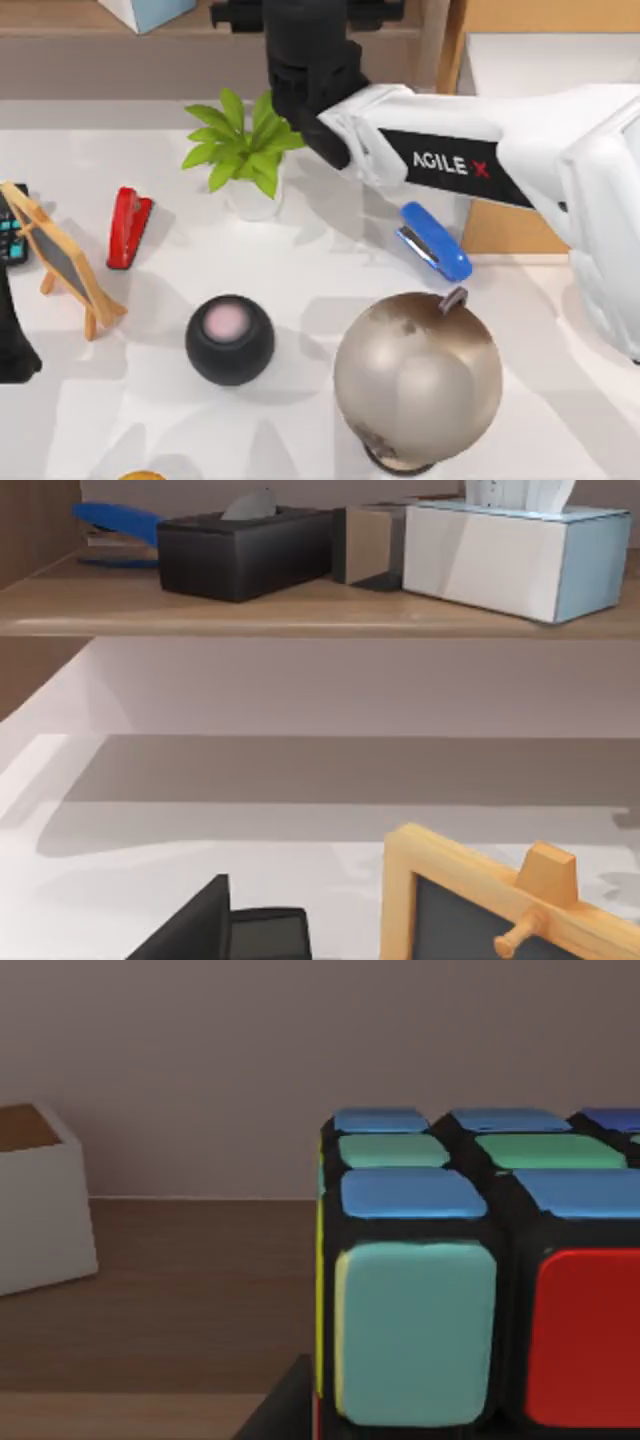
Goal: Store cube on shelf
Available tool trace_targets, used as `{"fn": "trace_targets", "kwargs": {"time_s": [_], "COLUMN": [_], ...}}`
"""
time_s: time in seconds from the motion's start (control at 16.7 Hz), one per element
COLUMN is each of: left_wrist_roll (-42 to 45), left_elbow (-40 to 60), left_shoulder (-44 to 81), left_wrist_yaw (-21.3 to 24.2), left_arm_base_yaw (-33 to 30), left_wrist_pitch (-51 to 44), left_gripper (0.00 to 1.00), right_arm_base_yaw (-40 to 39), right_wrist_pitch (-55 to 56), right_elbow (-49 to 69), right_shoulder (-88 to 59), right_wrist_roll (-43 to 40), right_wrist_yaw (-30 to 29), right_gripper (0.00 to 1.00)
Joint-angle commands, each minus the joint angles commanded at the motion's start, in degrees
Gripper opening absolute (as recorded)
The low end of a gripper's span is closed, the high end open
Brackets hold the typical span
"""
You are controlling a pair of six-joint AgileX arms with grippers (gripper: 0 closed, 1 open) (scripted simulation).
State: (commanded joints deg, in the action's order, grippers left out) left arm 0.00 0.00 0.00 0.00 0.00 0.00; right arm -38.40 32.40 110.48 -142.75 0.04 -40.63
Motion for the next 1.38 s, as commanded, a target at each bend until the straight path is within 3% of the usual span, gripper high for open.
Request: {"fn": "trace_targets", "kwargs": {"time_s": [0.18,0.24,0.9,1.38], "left_wrist_roll": [0.0,0.0,0.0,0.0], "left_elbow": [0.0,0.0,0.0,0.0], "left_shoulder": [0.0,0.0,0.0,0.0], "left_wrist_yaw": [0.0,0.0,0.0,0.0], "left_arm_base_yaw": [0.0,0.0,0.0,0.0], "left_wrist_pitch": [0.0,0.0,0.0,0.0], "left_gripper": [1.0,1.0,1.0,1.0], "right_arm_base_yaw": [0.0,0.0,-0.2,0.5], "right_wrist_pitch": [0.0,0.0,1.6,27.4], "right_elbow": [0.0,0.0,-1.6,-25.8], "right_shoulder": [0.0,0.0,1.3,15.3], "right_wrist_roll": [0.0,0.0,-1.0,-18.0], "right_wrist_yaw": [0.0,0.0,0.7,8.9], "right_gripper": [0.98,1.0,1.0,1.0]}}
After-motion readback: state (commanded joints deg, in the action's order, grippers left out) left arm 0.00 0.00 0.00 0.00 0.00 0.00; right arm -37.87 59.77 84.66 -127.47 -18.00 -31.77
